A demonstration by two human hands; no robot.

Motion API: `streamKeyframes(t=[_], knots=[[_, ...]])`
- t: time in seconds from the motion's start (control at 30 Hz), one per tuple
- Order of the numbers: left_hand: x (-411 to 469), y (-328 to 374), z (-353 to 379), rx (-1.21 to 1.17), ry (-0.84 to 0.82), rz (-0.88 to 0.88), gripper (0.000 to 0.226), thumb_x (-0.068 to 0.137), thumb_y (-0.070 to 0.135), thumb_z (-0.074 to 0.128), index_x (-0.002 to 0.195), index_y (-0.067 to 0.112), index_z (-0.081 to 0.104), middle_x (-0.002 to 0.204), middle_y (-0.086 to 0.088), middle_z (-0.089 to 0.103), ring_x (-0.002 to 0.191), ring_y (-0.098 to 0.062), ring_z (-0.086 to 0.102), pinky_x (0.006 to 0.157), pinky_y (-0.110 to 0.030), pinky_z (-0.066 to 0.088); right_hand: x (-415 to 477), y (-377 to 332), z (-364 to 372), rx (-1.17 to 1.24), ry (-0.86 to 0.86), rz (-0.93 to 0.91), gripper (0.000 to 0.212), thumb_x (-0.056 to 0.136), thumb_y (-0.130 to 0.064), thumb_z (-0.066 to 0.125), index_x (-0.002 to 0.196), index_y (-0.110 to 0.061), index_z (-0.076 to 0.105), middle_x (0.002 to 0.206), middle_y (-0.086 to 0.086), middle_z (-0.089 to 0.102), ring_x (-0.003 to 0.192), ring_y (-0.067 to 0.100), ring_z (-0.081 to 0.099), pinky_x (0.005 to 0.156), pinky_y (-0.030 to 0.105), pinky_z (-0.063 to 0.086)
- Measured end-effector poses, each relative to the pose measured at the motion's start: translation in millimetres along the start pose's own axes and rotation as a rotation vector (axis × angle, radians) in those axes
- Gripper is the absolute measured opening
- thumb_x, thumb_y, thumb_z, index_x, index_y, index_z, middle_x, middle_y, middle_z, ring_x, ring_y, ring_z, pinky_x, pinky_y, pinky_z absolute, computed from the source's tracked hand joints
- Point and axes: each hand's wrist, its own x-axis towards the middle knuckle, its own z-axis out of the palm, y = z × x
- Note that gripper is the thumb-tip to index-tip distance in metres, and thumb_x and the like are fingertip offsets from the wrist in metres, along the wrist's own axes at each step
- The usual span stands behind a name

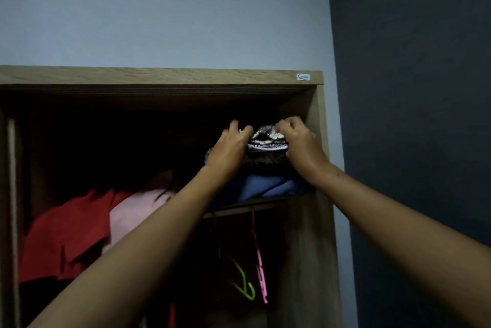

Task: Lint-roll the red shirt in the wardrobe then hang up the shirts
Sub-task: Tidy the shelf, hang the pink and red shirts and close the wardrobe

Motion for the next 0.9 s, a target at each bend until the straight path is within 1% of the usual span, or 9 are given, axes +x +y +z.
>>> streamKeyframes(t=[0.07, 0.13, 0.23, 0.3, 0.4, 0.53, 0.63, 0.77, 0.9], knots=[[-6, -2, 8, 0.070, -0.120, 0.023, 0.042, 0.090, 0.009, 0.061, 0.130, 0.012, 0.050, 0.127, -0.019, 0.046, 0.112, -0.041, 0.054, 0.091, -0.047, 0.046, -9, 4, 1, -0.108, -0.184, -0.013, 0.029, 0.089, -0.009, 0.057, 0.117, -0.014, 0.061, 0.114, 0.016, 0.055, 0.101, 0.037, 0.060, 0.086, 0.038, 0.049], [-12, -4, 13, 0.110, -0.180, 0.007, 0.044, 0.092, 0.012, 0.058, 0.135, 0.015, 0.050, 0.128, -0.017, 0.049, 0.115, -0.040, 0.055, 0.093, -0.047, 0.048, -16, 4, 2, -0.157, -0.363, 0.050, 0.038, 0.085, -0.005, 0.059, 0.122, -0.014, 0.059, 0.118, 0.015, 0.055, 0.107, 0.037, 0.059, 0.090, 0.038, 0.048], [-21, -8, 12, 0.110, -0.208, -0.078, 0.047, 0.096, 0.014, 0.054, 0.141, 0.021, 0.045, 0.131, -0.015, 0.047, 0.117, -0.043, 0.053, 0.095, -0.054, 0.050, -18, 0, -2, -0.113, -0.455, 0.128, 0.060, 0.079, -0.002, 0.062, 0.136, -0.019, 0.051, 0.132, 0.013, 0.053, 0.119, 0.036, 0.055, 0.099, 0.041, 0.049], [-28, -12, 10, 0.106, -0.241, -0.147, 0.050, 0.095, 0.017, 0.056, 0.142, 0.019, 0.041, 0.132, -0.016, 0.045, 0.118, -0.046, 0.052, 0.099, -0.056, 0.048, -17, -3, -6, -0.051, -0.461, 0.157, 0.066, 0.082, -0.011, 0.065, 0.143, -0.024, 0.045, 0.136, 0.012, 0.051, 0.122, 0.035, 0.054, 0.101, 0.040, 0.048], [-31, -14, 9, 0.123, -0.277, -0.173, 0.053, 0.094, 0.019, 0.061, 0.141, 0.010, 0.037, 0.131, -0.021, 0.052, 0.119, -0.045, 0.056, 0.102, -0.049, 0.045, -16, -7, -1, -0.029, -0.452, 0.170, 0.069, 0.081, -0.021, 0.071, 0.144, -0.029, 0.045, 0.133, 0.011, 0.053, 0.118, 0.034, 0.057, 0.097, 0.042, 0.051], [-19, -17, 12, 0.001, -0.303, -0.189, 0.054, 0.083, 0.011, 0.070, 0.132, 0.011, 0.047, 0.127, -0.020, 0.061, 0.117, -0.043, 0.060, 0.098, -0.049, 0.050, -18, -11, 14, -0.109, -0.392, 0.136, 0.047, 0.079, -0.015, 0.063, 0.125, -0.025, 0.061, 0.119, 0.013, 0.062, 0.108, 0.038, 0.063, 0.090, 0.042, 0.055], [-3, -21, 12, -0.133, -0.290, -0.208, 0.048, 0.083, 0.010, 0.067, 0.129, 0.017, 0.057, 0.126, -0.019, 0.064, 0.118, -0.042, 0.062, 0.100, -0.049, 0.051, -12, -16, 16, -0.123, -0.315, 0.126, 0.031, 0.084, -0.015, 0.058, 0.113, -0.020, 0.066, 0.108, 0.013, 0.064, 0.098, 0.039, 0.065, 0.080, 0.039, 0.053], [15, -18, 13, -0.159, -0.184, -0.092, 0.033, 0.088, 0.008, 0.063, 0.120, 0.013, 0.064, 0.117, -0.021, 0.064, 0.108, -0.042, 0.064, 0.091, -0.045, 0.054, -7, -17, 21, -0.053, -0.218, 0.179, 0.027, 0.084, -0.011, 0.056, 0.107, -0.016, 0.068, 0.103, 0.013, 0.066, 0.093, 0.038, 0.065, 0.077, 0.039, 0.052], [10, -19, 14, -0.085, -0.176, 0.026, 0.031, 0.095, 0.008, 0.054, 0.124, 0.012, 0.063, 0.118, -0.021, 0.059, 0.108, -0.043, 0.062, 0.089, -0.045, 0.050, -18, -12, 33, -0.042, -0.198, 0.127, 0.041, 0.084, -0.002, 0.050, 0.117, -0.017, 0.069, 0.114, 0.012, 0.067, 0.101, 0.035, 0.066, 0.086, 0.037, 0.053]])
